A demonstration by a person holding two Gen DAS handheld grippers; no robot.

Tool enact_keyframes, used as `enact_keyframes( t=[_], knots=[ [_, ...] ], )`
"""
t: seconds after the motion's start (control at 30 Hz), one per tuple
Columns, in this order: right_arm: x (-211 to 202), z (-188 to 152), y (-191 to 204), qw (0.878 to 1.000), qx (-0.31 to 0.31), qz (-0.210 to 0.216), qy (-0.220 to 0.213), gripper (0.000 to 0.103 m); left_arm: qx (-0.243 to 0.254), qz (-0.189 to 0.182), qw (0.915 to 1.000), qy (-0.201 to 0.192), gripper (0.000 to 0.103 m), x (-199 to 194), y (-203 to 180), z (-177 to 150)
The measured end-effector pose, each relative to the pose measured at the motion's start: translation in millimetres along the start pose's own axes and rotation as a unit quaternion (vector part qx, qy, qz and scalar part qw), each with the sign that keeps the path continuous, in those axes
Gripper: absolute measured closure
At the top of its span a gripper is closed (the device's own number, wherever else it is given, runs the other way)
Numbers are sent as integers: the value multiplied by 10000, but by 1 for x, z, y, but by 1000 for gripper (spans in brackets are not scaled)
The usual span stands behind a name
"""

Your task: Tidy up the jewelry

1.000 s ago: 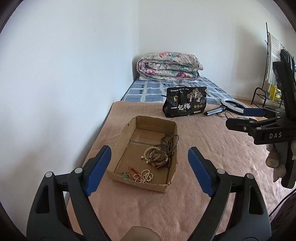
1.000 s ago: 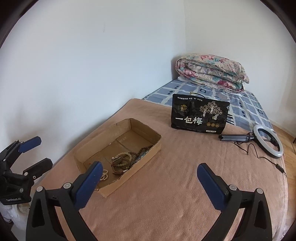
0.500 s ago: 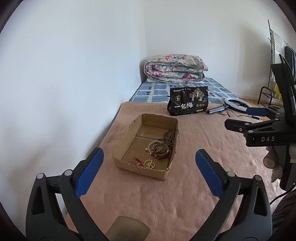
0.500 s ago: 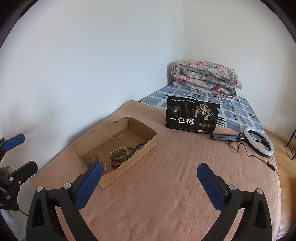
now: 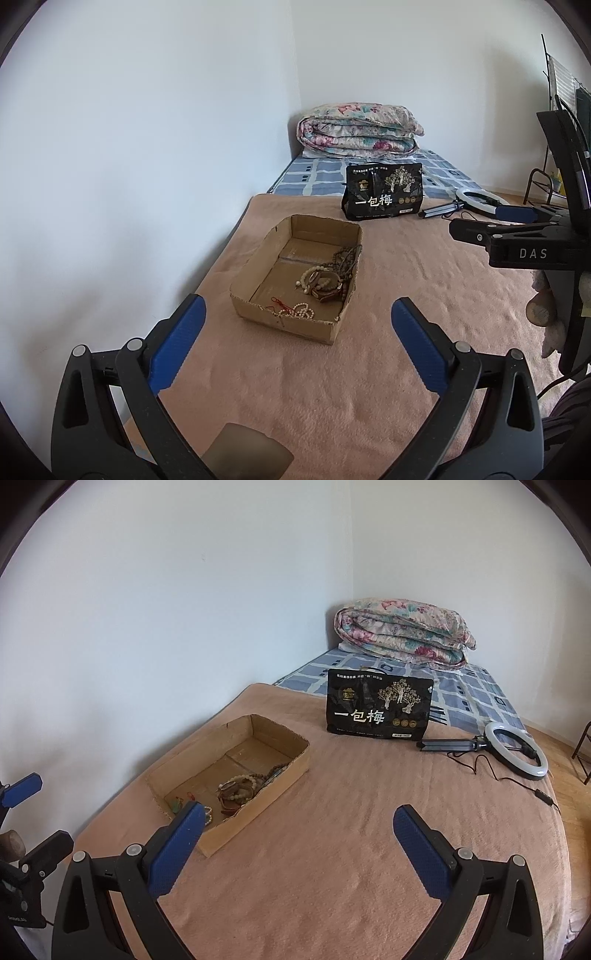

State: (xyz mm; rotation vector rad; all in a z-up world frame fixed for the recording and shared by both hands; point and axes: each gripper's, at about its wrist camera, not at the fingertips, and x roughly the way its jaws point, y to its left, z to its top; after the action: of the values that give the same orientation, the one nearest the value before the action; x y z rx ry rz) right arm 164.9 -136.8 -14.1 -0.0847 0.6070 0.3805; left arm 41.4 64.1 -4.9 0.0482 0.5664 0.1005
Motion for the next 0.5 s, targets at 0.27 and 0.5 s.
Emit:
enact_keyframes(
  t=[0.27, 0.5],
  knots=[
    [2, -2, 5, 9999, -142, -20, 29, 0, -312, 68, 9995, 67, 1, 0, 6, -5],
    [3, -4, 5, 9999, -112, -8, 27, 0, -467, 140, 9988, -2, 0, -2, 9, -1]
  ],
)
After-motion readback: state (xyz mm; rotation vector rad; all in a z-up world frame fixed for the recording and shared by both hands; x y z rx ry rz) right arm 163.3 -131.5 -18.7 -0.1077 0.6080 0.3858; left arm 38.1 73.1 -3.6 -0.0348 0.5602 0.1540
